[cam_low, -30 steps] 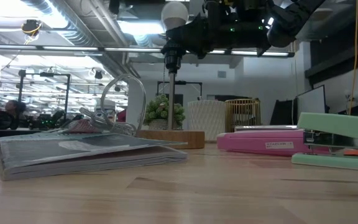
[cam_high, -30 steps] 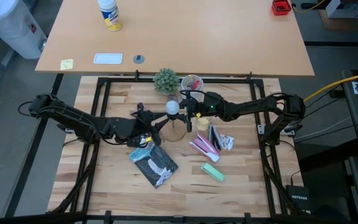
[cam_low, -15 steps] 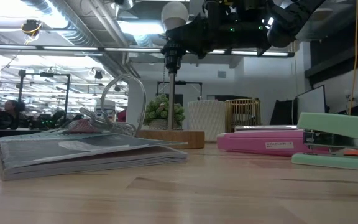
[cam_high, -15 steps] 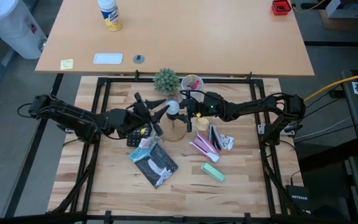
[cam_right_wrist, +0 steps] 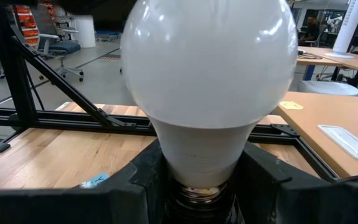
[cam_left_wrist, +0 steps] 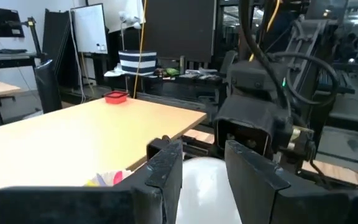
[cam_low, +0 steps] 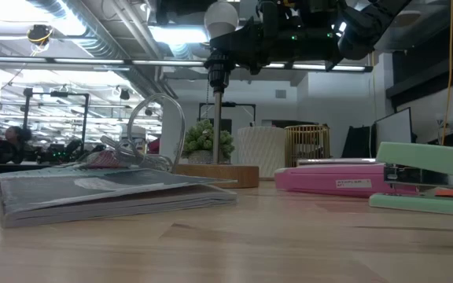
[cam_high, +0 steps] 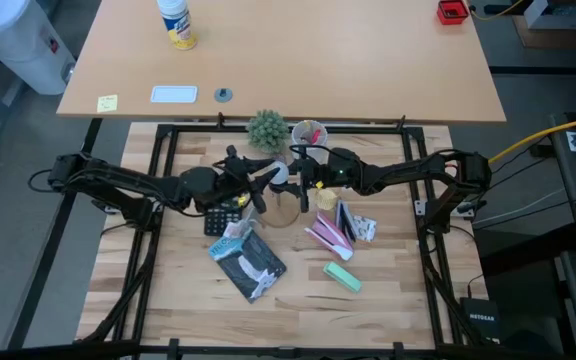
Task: Screw lightbulb
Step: Insert the lightbulb into the lamp
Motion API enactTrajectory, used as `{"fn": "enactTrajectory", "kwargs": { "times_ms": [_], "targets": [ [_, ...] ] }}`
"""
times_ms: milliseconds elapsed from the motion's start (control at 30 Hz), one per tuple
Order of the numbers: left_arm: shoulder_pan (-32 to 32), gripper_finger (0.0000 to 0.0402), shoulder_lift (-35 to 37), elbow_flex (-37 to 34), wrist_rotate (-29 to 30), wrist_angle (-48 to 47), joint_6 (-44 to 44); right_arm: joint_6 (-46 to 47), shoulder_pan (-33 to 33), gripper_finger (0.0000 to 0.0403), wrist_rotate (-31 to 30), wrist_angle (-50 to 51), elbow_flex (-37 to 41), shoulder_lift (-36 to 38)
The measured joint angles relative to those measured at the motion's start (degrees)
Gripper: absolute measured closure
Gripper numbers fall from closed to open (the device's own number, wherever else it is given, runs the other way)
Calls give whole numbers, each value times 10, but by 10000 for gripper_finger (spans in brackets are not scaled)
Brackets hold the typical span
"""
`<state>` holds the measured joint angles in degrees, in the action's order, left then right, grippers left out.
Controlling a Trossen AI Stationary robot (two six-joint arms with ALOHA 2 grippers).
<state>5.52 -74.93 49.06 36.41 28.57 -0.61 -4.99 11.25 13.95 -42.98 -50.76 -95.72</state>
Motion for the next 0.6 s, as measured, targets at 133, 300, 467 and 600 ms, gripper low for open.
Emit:
{"fn": "enactTrajectory", "kwargs": {
  "times_ms": [133, 300, 467, 600],
  "targets": [
    [0, 288, -10, 0, 0, 6, -6, 0, 0, 253, 0, 0, 0, 0],
    [0, 288, -13, 0, 0, 7, -5, 1, 0, 253, 0, 0, 0, 0],
    [0, 288, -13, 0, 0, 6, -5, 1, 0, 253, 0, 0, 0, 0],
    [0, 288, -13, 0, 0, 5, -5, 1, 0, 253, 0, 0, 0, 0]
  ]
}}
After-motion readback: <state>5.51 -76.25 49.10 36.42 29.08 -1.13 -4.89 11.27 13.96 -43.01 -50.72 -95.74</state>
